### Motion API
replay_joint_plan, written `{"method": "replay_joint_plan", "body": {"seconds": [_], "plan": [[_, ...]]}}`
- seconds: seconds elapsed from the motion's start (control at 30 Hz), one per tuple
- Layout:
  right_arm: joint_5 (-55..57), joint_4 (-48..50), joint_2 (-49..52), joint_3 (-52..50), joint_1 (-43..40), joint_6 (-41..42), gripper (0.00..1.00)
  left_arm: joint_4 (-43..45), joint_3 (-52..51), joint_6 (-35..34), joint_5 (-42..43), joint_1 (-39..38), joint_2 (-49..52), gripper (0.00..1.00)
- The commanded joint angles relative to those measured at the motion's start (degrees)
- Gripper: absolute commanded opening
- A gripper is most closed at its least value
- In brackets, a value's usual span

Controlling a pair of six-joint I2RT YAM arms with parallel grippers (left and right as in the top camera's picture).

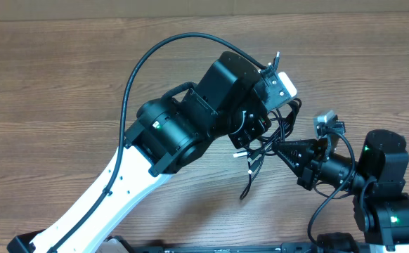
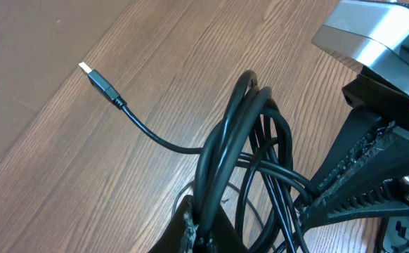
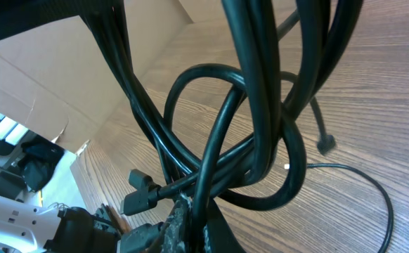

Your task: Untangle cables

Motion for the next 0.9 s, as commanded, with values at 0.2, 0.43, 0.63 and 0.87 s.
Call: {"method": "replay_joint_plan", "body": {"seconds": [0.2,0.43,0.63,0.87], "plan": [[0.2,-0.9,-0.4,1.1,-0.1,-0.4,0.04,0.0,0.7,-12.2,-17.3,0.3,0.2,0.04],[0.2,-0.6,-0.4,1.1,-0.1,-0.4,0.04,-1.3,0.7,-23.5,-28.3,0.3,0.2,0.04],[1.4,-1.2,-0.4,1.1,-0.1,-0.4,0.04,-2.0,0.7,-29.3,-34.9,0.4,0.2,0.04],[8.2,-4.0,-0.4,1.1,-0.1,-0.3,0.04,-1.7,0.7,-32.6,-39.2,0.4,0.2,0.04]]}}
